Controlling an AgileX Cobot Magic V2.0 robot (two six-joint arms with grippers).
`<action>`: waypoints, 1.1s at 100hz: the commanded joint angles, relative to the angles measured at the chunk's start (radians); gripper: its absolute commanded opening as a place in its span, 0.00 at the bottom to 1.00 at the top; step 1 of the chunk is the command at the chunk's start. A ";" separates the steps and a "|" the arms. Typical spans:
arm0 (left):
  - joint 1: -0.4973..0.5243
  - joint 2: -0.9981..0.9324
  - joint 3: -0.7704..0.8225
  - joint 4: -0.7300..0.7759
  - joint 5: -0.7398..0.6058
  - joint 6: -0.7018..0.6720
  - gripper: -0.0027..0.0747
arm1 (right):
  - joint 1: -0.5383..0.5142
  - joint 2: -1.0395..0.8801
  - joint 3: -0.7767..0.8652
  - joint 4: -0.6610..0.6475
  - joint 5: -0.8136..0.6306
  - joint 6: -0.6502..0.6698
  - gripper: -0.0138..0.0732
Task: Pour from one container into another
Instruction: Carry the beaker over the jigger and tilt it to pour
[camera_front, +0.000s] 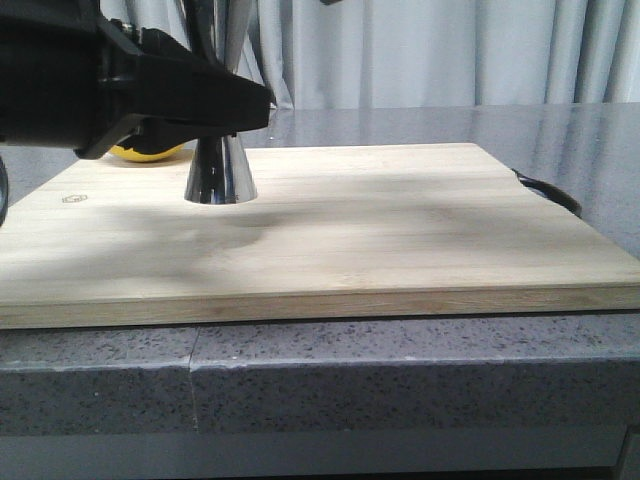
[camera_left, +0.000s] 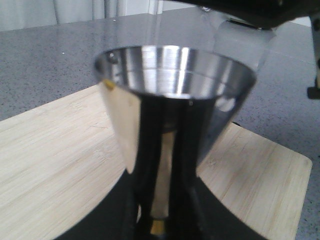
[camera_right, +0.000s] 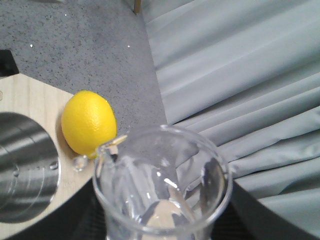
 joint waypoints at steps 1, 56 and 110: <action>0.002 -0.033 -0.033 -0.026 -0.074 -0.011 0.01 | -0.002 -0.026 -0.039 -0.013 -0.062 -0.005 0.38; 0.002 -0.033 -0.033 -0.024 -0.074 -0.011 0.01 | -0.002 -0.026 -0.039 -0.102 -0.060 -0.005 0.38; 0.002 -0.033 -0.033 -0.016 -0.074 -0.011 0.01 | -0.002 -0.026 -0.039 -0.224 -0.054 -0.005 0.38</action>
